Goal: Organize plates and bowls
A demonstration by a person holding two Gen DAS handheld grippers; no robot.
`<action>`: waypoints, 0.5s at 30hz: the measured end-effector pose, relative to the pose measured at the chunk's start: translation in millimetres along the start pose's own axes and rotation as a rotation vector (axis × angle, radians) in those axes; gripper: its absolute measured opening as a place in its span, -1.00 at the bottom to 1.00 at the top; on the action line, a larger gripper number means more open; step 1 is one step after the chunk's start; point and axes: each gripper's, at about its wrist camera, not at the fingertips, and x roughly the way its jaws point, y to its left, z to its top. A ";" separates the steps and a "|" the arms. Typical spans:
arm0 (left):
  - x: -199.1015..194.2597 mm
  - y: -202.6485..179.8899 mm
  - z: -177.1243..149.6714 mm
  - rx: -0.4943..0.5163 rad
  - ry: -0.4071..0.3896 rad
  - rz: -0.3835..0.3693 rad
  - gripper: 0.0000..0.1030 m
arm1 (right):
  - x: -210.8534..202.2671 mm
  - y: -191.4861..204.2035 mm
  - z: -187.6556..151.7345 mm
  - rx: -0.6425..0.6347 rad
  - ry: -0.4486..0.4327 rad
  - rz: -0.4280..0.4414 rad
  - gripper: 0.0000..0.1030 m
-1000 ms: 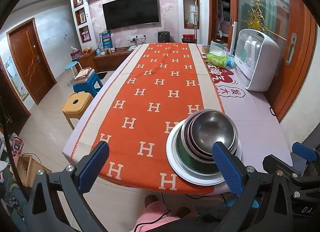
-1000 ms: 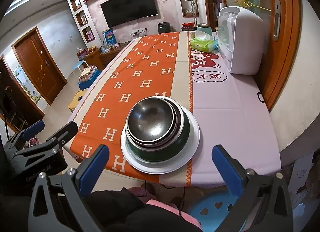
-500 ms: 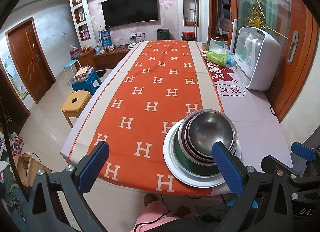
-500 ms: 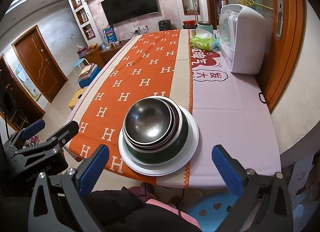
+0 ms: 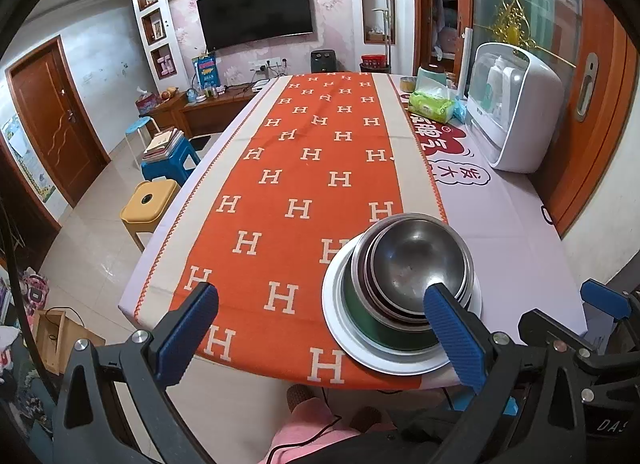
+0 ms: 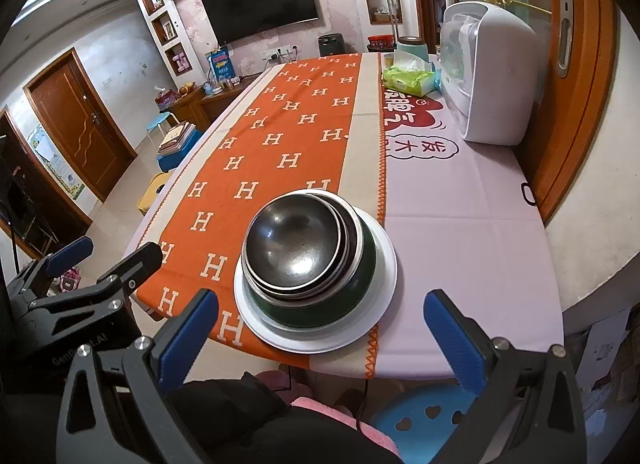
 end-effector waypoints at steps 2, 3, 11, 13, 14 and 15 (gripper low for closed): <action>-0.4 -0.5 -0.3 -0.001 0.000 0.001 0.98 | 0.1 -0.1 0.1 0.001 0.001 0.000 1.00; -0.2 -0.7 -0.2 -0.001 0.000 0.001 0.98 | 0.1 0.0 0.1 0.002 0.002 0.000 1.00; 7.4 -4.3 2.2 0.015 0.001 -0.007 0.98 | 2.6 -1.8 0.3 0.014 0.002 -0.004 1.00; 7.3 -4.8 2.3 0.015 0.002 -0.008 0.98 | 5.2 -3.1 1.7 0.017 0.004 -0.005 1.00; 9.0 -5.0 2.7 0.017 0.002 -0.009 0.98 | 5.5 -3.2 1.7 0.019 0.004 -0.006 1.00; 9.2 -5.3 2.8 0.017 0.002 -0.009 0.98 | 5.5 -3.3 1.7 0.021 0.004 -0.007 1.00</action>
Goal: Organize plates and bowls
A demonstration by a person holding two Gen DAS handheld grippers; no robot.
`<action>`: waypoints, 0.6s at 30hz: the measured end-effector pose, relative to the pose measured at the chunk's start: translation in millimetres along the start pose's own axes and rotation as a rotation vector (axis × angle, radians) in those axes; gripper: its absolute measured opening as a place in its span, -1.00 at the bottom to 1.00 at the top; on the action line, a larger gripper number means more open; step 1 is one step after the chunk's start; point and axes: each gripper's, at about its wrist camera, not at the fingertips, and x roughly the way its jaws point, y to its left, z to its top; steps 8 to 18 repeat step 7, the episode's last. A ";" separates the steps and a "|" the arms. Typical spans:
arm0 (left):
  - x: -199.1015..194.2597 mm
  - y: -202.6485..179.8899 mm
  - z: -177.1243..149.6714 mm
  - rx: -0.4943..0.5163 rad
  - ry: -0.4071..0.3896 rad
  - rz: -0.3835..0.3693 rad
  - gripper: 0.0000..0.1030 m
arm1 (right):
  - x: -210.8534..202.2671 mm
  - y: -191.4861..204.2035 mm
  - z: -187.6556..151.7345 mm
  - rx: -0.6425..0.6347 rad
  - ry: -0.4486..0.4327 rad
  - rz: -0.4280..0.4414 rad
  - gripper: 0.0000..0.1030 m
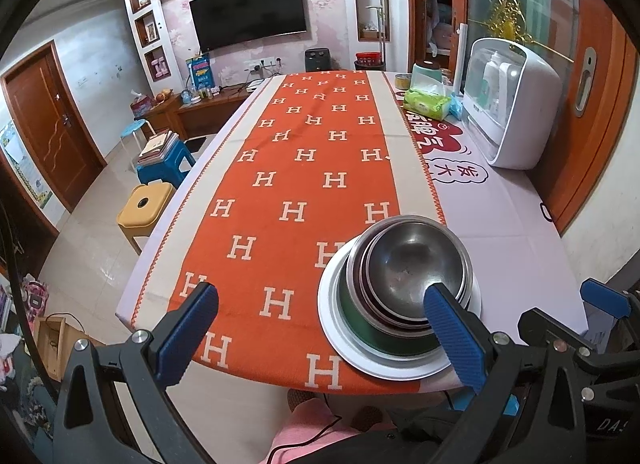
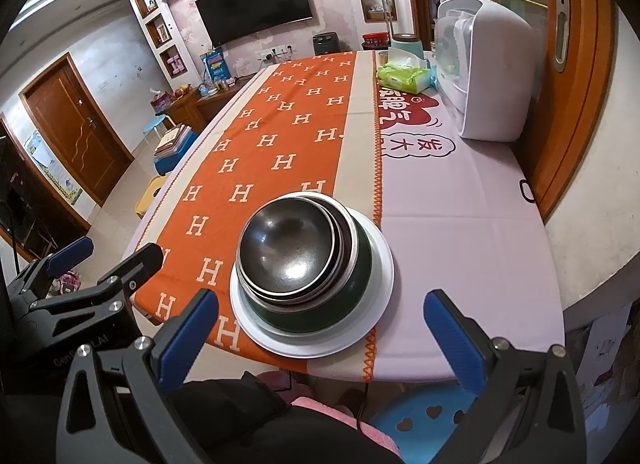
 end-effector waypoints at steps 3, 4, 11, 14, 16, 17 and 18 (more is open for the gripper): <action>-0.3 -0.7 -0.1 -0.001 0.000 0.001 0.98 | 0.4 -0.9 1.1 0.004 0.001 -0.001 1.00; 0.7 -0.9 1.0 0.002 0.000 0.000 0.98 | 0.4 -1.4 2.3 0.005 0.002 -0.001 1.00; 0.8 -1.0 1.2 0.001 0.002 0.000 0.98 | 0.4 -1.5 2.4 0.005 0.003 -0.001 1.00; 0.8 -1.0 1.2 0.001 0.002 0.000 0.98 | 0.4 -1.5 2.4 0.005 0.003 -0.001 1.00; 0.8 -1.0 1.2 0.001 0.002 0.000 0.98 | 0.4 -1.5 2.4 0.005 0.003 -0.001 1.00; 0.8 -1.0 1.2 0.001 0.002 0.000 0.98 | 0.4 -1.5 2.4 0.005 0.003 -0.001 1.00; 0.8 -1.0 1.2 0.001 0.002 0.000 0.98 | 0.4 -1.5 2.4 0.005 0.003 -0.001 1.00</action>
